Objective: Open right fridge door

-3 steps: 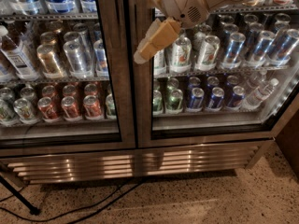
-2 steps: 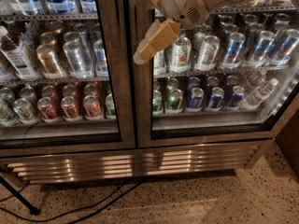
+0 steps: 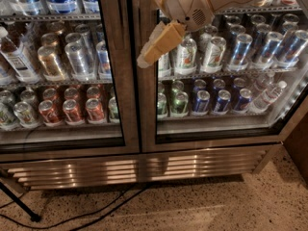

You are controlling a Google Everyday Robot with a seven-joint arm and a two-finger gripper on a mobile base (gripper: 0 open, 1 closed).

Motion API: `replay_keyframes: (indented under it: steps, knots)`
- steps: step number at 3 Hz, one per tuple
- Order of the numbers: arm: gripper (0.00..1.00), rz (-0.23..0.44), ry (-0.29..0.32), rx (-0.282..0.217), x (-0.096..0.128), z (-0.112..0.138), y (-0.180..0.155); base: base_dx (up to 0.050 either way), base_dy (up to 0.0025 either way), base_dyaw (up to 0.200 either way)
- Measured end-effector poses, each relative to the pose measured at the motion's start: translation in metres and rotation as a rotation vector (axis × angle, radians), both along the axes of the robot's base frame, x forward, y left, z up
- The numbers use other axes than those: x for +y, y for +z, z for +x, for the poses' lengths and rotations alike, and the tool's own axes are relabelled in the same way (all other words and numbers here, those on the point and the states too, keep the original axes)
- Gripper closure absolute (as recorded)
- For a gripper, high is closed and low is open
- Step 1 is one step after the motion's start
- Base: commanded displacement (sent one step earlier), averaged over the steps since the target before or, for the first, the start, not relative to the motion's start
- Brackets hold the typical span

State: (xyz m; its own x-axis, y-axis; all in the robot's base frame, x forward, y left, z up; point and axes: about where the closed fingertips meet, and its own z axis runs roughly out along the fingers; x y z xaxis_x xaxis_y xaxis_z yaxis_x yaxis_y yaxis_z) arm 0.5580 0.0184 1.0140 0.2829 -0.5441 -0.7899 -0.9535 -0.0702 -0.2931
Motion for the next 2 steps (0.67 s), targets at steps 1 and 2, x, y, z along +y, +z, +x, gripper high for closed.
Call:
replay_keyframes:
  steps: [1,2]
  knots:
    - [0.29,0.007,0.022,0.004,0.0009,-0.0027,-0.0009,0.000,0.00000,0.000]
    - [0.53,0.007,0.022,0.004,0.0009,-0.0027,-0.0009,0.000,0.00000,0.000]
